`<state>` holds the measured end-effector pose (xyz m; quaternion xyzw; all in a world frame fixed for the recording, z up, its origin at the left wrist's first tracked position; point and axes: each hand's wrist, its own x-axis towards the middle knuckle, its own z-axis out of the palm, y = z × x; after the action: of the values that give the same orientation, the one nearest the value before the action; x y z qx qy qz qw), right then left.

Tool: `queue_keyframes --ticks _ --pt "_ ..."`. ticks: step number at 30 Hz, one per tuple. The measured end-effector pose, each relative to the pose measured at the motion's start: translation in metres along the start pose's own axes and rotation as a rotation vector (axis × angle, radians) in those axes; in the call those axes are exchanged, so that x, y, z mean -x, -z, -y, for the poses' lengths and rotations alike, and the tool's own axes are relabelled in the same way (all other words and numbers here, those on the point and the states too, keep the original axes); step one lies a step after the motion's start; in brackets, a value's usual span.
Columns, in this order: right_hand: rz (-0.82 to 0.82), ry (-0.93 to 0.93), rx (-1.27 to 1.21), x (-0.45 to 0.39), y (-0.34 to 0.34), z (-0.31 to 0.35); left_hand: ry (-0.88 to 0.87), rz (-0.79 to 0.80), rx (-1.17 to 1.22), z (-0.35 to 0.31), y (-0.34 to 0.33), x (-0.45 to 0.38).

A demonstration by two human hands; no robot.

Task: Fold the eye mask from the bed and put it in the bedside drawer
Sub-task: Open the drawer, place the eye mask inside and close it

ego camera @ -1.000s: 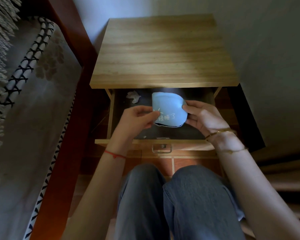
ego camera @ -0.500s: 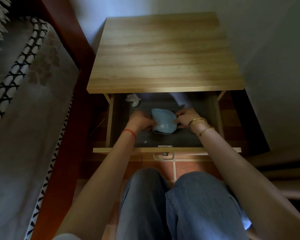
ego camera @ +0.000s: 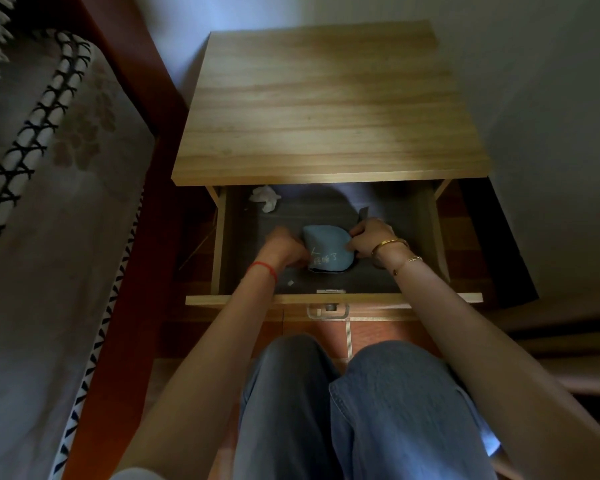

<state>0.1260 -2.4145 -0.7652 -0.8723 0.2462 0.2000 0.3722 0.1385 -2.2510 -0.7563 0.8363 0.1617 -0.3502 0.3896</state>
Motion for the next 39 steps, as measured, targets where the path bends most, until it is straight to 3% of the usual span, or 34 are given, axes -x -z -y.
queue_keyframes --ticks 5,8,15,20,25,39 --pt "-0.04 0.018 0.042 0.01 0.011 -0.004 -0.073 -0.091 -0.014 0.001 0.005 0.015" --pt "-0.111 0.077 0.039 0.025 0.024 -0.015 -0.207 -0.194 -0.05 0.007 0.012 0.03" --pt "-0.42 0.489 0.019 0.078 0.036 -0.046 -0.58 -0.43 -0.009 0.035 0.013 0.08" --pt "-0.479 0.784 0.088 0.109 0.04 -0.058 -0.788 -0.621 -0.089 0.069 0.004 0.11" --pt "-0.602 0.911 0.175 0.127 0.04 -0.082 -0.803 -0.796 -0.095 0.105 -0.015 0.134" --pt "-0.861 0.935 0.373 0.132 0.013 -0.125 -0.744 -0.803 0.026 0.117 -0.04 0.136"
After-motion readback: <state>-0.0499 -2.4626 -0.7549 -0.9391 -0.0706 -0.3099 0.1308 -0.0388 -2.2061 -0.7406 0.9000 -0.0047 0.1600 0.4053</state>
